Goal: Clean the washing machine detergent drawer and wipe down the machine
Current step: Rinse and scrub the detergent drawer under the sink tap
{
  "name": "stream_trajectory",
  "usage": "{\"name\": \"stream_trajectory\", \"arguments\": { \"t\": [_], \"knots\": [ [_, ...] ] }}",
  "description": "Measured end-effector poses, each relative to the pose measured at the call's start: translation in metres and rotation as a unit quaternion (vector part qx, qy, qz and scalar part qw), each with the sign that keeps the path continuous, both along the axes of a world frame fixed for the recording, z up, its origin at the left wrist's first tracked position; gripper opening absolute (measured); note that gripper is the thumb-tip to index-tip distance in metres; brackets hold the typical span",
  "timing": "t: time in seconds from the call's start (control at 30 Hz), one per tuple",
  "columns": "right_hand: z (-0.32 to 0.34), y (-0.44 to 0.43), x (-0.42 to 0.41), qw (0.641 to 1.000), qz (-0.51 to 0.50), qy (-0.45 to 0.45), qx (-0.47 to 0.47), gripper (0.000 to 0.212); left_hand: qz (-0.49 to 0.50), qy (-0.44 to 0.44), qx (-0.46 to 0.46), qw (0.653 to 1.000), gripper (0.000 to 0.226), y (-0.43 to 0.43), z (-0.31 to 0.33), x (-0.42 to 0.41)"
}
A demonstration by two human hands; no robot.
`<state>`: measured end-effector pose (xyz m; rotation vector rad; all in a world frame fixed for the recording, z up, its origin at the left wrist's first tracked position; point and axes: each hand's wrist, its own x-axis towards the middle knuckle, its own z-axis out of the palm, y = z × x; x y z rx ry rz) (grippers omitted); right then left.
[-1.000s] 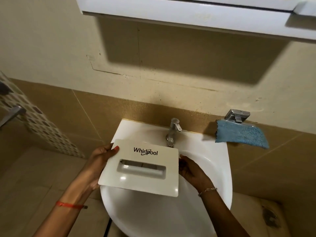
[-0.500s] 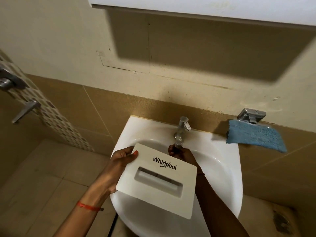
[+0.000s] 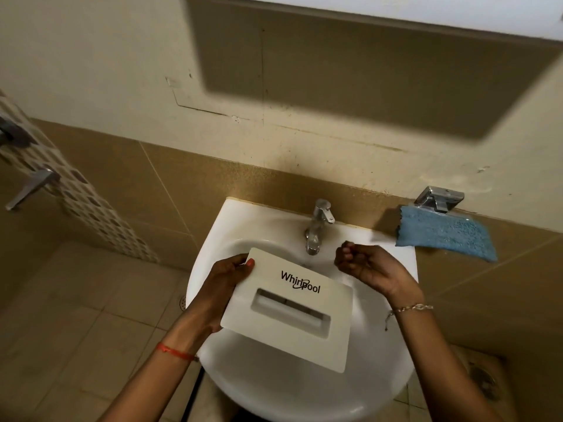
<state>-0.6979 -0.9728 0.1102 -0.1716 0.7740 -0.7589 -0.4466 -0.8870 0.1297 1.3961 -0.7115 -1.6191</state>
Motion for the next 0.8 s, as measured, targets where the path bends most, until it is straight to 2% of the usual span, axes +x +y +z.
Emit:
{"name": "stream_trajectory", "arguments": {
  "t": [0.03,0.07,0.17,0.3,0.4,0.47,0.53,0.63,0.7,0.8],
  "knots": [
    [0.014,0.0,0.004,0.998,0.022,0.058,-0.011,0.017,0.0,-0.003,0.003,1.0,0.025,-0.001,-0.001,-0.001],
    [0.028,0.001,0.01,0.993,0.048,0.106,-0.031,0.013,0.001,-0.004,0.005,1.0,0.025,-0.001,-0.001,-0.003],
    [0.059,0.006,0.034,0.976,0.131,0.149,-0.085,0.03,0.01,-0.01,0.008,1.0,0.025,-0.002,-0.002,-0.008],
    [0.073,0.019,0.069,0.924,0.23,0.246,-0.179,0.034,0.024,-0.03,0.009,0.999,0.03,-0.004,-0.004,-0.009],
    [0.073,0.024,0.077,0.918,0.209,0.261,-0.215,0.034,0.032,-0.03,0.007,0.999,0.029,-0.003,-0.005,-0.008],
    [0.071,0.023,0.07,0.92,0.137,0.287,-0.23,0.03,0.038,-0.019,0.003,0.999,0.028,-0.001,-0.005,-0.006],
    [0.061,0.015,0.053,0.927,0.036,0.309,-0.207,0.026,0.038,-0.008,-0.003,0.999,0.027,0.002,-0.006,-0.003],
    [0.019,-0.003,0.021,0.953,-0.082,0.288,-0.052,0.03,0.039,0.005,-0.011,0.999,0.026,0.007,-0.006,0.0],
    [-0.015,-0.007,0.009,0.96,-0.093,0.257,0.063,0.029,0.04,0.01,-0.015,0.999,0.026,0.009,-0.008,0.002],
    [-0.051,0.001,0.012,0.965,-0.036,0.244,0.094,0.027,0.04,0.009,-0.018,0.999,0.026,0.009,-0.008,0.004]
  ]
}}
